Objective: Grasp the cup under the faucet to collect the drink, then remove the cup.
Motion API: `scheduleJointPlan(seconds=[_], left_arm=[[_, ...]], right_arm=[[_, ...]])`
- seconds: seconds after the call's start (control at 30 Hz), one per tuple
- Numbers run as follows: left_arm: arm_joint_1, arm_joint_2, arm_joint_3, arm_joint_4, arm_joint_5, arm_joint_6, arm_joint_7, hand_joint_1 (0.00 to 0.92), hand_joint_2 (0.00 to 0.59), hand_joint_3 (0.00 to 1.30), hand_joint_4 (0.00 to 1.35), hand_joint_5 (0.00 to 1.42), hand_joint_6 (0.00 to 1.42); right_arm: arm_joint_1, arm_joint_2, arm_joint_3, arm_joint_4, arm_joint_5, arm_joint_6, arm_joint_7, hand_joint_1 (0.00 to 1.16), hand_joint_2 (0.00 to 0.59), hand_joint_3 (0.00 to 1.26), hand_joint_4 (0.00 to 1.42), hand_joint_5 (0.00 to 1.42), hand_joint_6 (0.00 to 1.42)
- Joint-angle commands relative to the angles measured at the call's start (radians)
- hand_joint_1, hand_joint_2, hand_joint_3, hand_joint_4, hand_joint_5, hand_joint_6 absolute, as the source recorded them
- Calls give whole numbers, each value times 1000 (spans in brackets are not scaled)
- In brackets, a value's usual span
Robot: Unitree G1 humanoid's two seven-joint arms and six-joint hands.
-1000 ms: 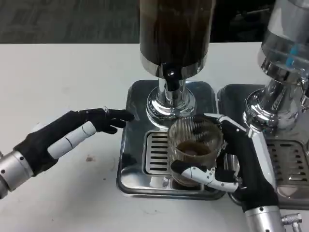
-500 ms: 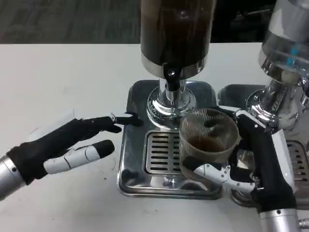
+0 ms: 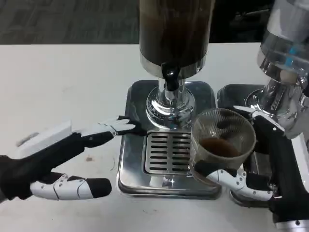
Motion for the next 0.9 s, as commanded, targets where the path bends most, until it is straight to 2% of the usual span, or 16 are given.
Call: scheduleJointPlan(seconds=[0.03, 0.47, 0.9], left_arm=[[35, 31, 13, -34, 33, -35, 25, 0, 98, 156, 0, 10, 98], [112, 65, 42, -125, 54, -101, 76, 0, 93, 75, 0, 0, 3], [162, 88, 47, -176, 47, -128, 83, 0, 93, 54, 0, 0, 0]], right_arm=[[19, 4, -15, -56, 29, -9, 9, 1103, 122, 957, 997, 1101, 1287], [85, 3, -37, -125, 52, -12, 46, 1105, 123, 971, 1009, 1113, 1282], [129, 5, -45, -180, 69, -8, 69, 1104, 127, 983, 1022, 1113, 1291]])
